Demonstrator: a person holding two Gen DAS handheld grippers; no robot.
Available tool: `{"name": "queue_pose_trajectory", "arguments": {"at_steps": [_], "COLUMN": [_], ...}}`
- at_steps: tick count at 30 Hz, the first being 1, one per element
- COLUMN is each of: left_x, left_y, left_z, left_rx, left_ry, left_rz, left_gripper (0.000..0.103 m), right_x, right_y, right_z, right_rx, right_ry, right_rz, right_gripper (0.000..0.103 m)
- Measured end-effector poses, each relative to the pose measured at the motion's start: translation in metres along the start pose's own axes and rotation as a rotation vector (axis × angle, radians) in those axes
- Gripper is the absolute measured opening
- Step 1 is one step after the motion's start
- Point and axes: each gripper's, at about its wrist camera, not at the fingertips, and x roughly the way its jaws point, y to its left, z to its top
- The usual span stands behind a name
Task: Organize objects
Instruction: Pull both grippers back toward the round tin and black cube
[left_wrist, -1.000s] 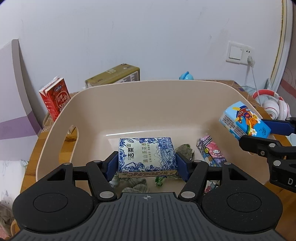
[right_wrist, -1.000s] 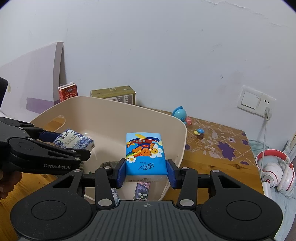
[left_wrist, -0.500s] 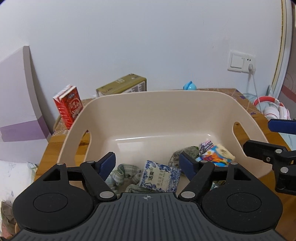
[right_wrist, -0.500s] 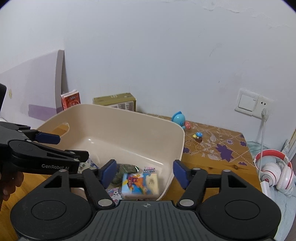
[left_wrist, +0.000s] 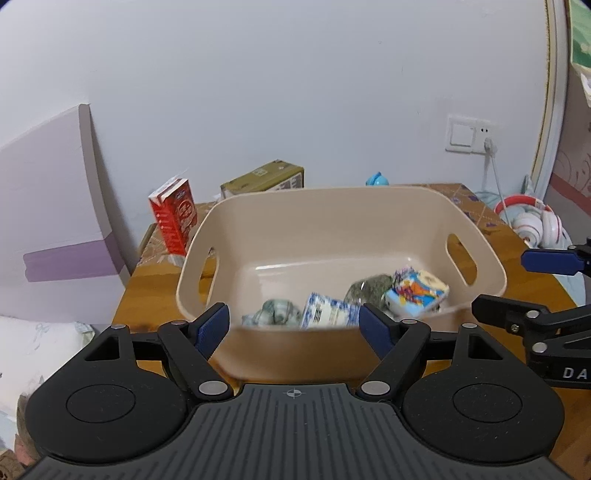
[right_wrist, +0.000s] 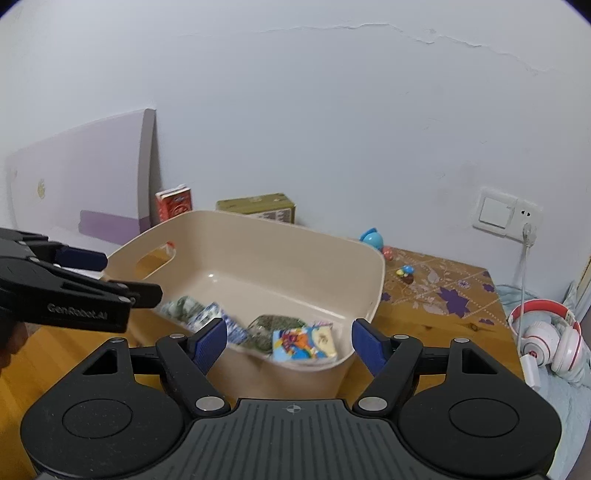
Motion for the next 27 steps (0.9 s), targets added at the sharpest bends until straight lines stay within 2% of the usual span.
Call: {"name": "queue_pose_trajectory", "arguments": {"at_steps": [12,27], "left_x": [-0.013,-0.001], "left_y": [0.007,0.007], "left_z": [-0.048,-0.096], "left_rx": [-0.009,-0.069], "left_ry": [0.108,0.265], "left_rz": [-0.025,-0.114], "left_gripper": [0.079,0.078], "right_x": [0.001,0.028], "right_y": [0.018,0.035], "right_z": [-0.033,-0.069], "right_rx": [-0.041,-0.105], "right_ry": [0.072,0.164], "right_rz": [0.033,0.115], "right_gripper": [0.077,0.077]}}
